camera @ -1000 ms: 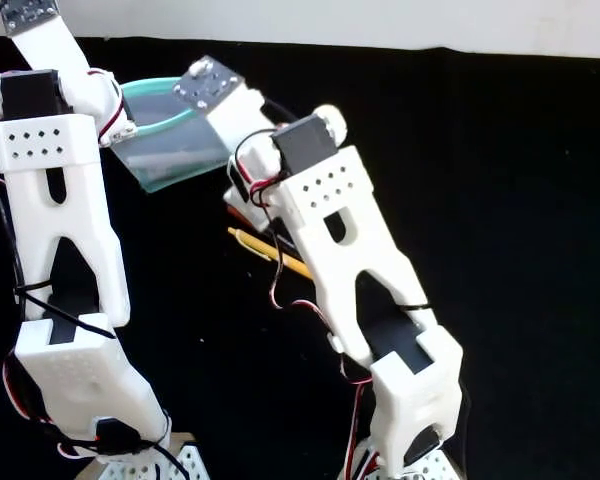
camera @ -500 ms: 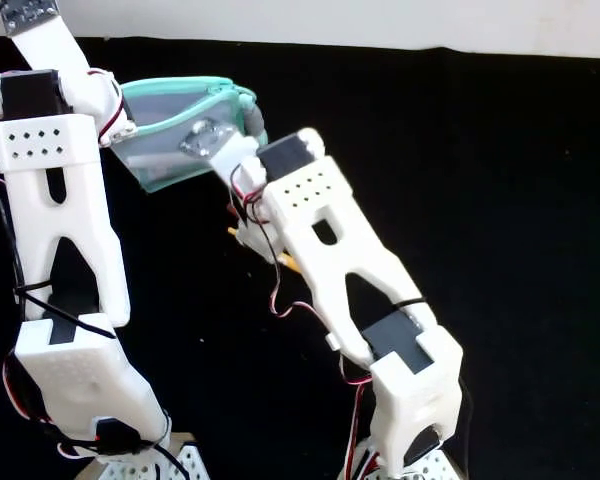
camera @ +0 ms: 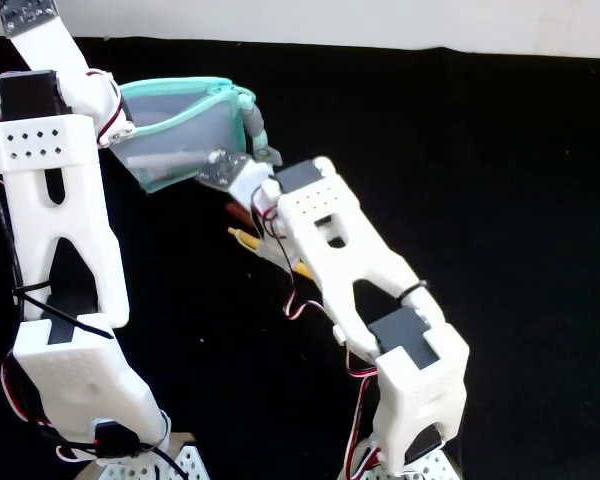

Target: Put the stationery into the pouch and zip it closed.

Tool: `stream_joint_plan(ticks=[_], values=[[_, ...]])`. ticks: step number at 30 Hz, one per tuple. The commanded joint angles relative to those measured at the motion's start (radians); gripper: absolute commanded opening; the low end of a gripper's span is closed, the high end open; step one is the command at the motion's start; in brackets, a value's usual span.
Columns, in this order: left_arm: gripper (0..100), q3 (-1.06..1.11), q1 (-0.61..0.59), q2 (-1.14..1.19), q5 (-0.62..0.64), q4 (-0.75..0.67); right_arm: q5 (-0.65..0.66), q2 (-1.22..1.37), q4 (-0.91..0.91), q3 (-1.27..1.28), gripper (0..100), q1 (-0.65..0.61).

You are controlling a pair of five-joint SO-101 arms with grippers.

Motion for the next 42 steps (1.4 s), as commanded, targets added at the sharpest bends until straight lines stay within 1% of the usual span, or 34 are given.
stream_joint_plan(ticks=[1,4,12,17,23,27,30,35,42], values=[[1,0.005,-0.015,0.074,-0.003,-0.017,0.068,-0.059,-0.099,0.053,26.7,0.013],[1,0.005,-0.015,0.073,-0.003,-0.017,0.098,-0.059,-0.171,0.104,26.7,0.013],[1,0.005,-0.015,0.073,-0.003,-0.011,0.100,-0.053,-0.366,0.239,26.7,0.019],[1,0.005,-0.013,0.073,-0.003,-0.011,0.098,0.053,-0.435,0.243,26.7,0.042],[1,0.005,-0.013,0.073,-0.003,-0.009,0.094,0.189,-0.432,0.136,26.7,0.087],[1,0.005,-0.013,0.074,-0.003,-0.009,0.098,0.236,-0.406,0.108,25.7,0.093],[1,0.005,-0.012,0.077,-0.003,-0.009,0.100,0.240,-0.372,0.105,18.5,0.093],[1,0.005,-0.010,0.079,-0.003,-0.009,0.100,0.240,-0.308,0.105,0.6,0.096],[1,0.005,-0.010,0.079,-0.003,-0.009,0.092,0.237,-0.226,0.107,0.6,0.107]])
